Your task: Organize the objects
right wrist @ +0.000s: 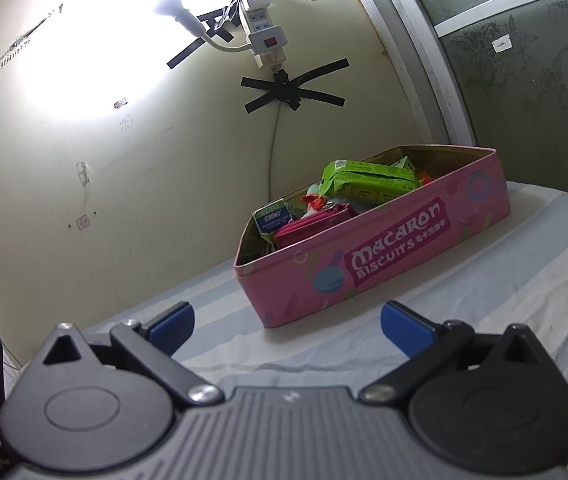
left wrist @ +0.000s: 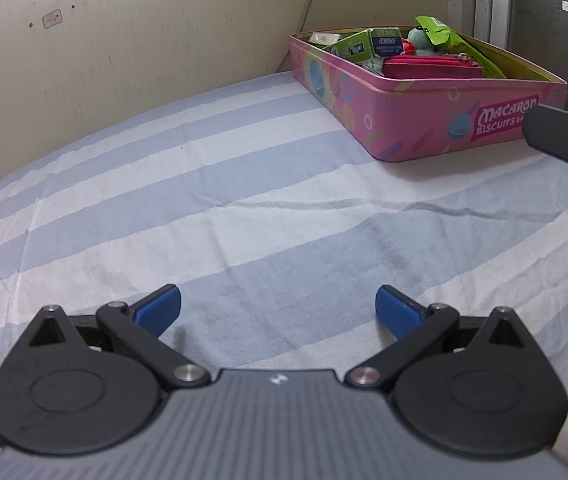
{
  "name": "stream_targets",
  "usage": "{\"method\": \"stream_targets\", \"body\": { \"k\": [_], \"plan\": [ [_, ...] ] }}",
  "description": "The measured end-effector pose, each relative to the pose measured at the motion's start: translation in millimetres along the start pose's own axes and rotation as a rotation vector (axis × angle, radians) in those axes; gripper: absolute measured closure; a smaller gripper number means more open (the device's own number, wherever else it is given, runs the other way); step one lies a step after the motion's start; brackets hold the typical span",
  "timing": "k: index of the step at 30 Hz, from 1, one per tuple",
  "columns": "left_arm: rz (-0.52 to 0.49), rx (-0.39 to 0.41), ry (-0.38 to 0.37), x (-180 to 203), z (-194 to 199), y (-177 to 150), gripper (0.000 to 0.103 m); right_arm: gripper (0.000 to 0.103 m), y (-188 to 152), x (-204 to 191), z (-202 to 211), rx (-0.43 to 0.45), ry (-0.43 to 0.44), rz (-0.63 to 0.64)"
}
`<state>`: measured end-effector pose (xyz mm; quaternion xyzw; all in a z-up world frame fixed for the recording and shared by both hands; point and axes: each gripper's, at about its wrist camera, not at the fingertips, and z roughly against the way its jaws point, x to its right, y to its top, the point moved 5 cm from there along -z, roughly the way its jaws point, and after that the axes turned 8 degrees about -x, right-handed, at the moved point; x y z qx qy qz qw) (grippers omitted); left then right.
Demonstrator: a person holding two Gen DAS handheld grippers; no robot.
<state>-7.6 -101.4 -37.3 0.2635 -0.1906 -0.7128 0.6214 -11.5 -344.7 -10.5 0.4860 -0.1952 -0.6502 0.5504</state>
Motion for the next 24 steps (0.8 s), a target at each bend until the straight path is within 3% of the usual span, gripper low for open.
{"method": "stream_targets", "body": {
  "k": [24],
  "plan": [
    [0.018, -0.024, -0.039, -2.7, -2.2, 0.4, 0.000, 0.000, -1.8, -4.6, -0.7, 0.005, 0.005, 0.007]
  ]
}}
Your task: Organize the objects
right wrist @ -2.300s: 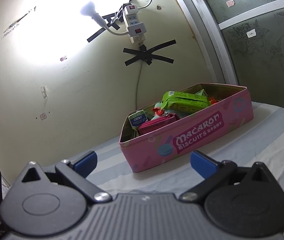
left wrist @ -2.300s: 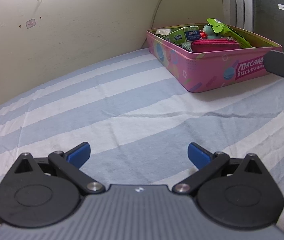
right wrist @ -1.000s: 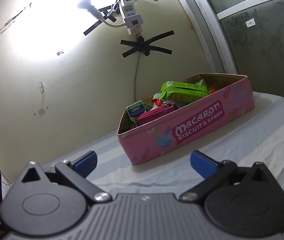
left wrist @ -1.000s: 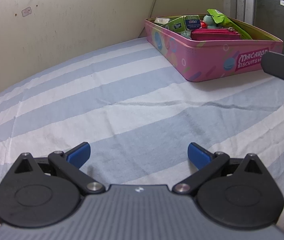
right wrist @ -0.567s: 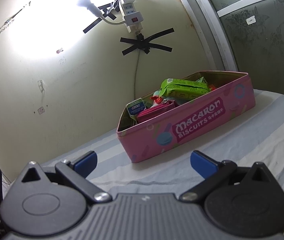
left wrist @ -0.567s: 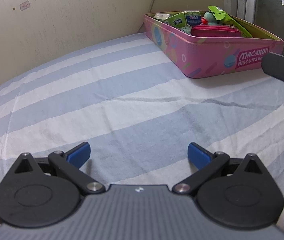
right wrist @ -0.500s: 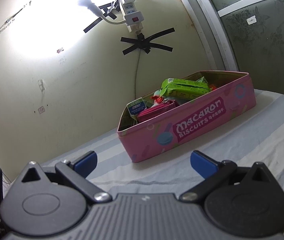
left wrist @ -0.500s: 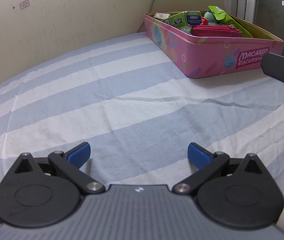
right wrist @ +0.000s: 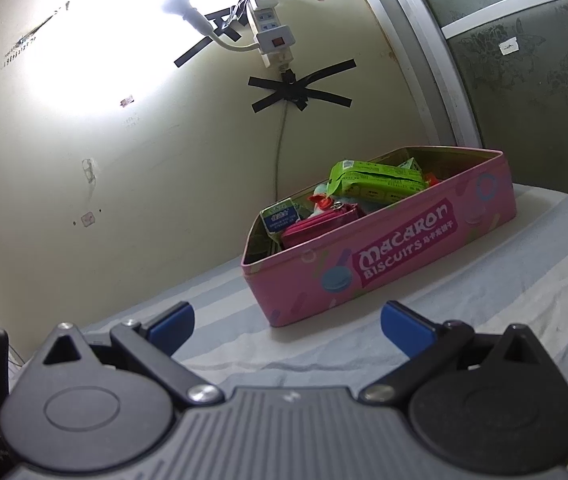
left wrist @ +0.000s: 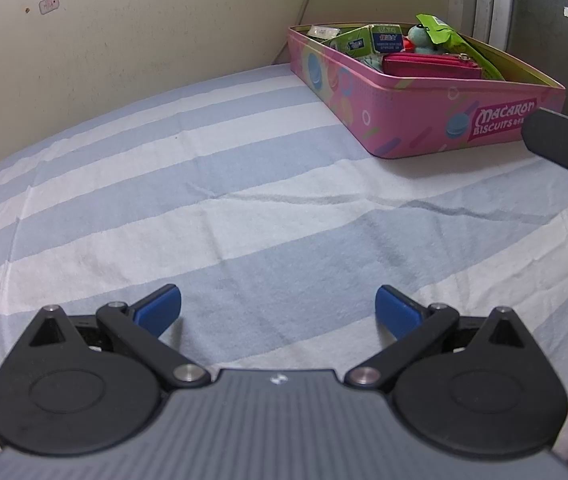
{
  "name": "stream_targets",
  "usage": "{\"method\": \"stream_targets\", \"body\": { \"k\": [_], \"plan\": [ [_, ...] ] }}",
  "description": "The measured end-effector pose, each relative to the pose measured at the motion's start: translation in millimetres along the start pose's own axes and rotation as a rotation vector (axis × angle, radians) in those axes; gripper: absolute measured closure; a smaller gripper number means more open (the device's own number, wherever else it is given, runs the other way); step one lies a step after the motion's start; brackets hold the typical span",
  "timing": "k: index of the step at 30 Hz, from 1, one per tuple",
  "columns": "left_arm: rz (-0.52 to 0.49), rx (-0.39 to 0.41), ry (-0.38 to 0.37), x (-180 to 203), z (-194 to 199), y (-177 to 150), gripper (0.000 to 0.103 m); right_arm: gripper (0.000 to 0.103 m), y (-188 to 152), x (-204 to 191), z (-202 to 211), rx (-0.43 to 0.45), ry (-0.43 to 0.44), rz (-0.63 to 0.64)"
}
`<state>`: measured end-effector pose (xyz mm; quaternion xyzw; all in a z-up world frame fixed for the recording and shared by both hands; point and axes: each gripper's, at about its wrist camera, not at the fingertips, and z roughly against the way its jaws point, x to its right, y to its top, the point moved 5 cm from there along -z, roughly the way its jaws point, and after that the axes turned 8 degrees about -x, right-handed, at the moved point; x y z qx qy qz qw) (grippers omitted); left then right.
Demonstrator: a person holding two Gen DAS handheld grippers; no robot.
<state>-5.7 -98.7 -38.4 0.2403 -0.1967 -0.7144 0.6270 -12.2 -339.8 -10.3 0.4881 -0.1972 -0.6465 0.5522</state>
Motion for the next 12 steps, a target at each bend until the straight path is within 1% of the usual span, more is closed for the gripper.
{"method": "stream_targets", "body": {
  "k": [9, 12],
  "plan": [
    [-0.001, 0.007, -0.001, 2.9, 2.8, 0.5, 0.000, 0.000, 0.7, 0.4, -0.5, 0.000, 0.000, 0.000],
    [-0.007, 0.018, -0.012, 4.0, 5.5, 1.6, 0.000, 0.000, 0.5, 0.2, -0.4, 0.001, -0.001, -0.001]
  ]
}}
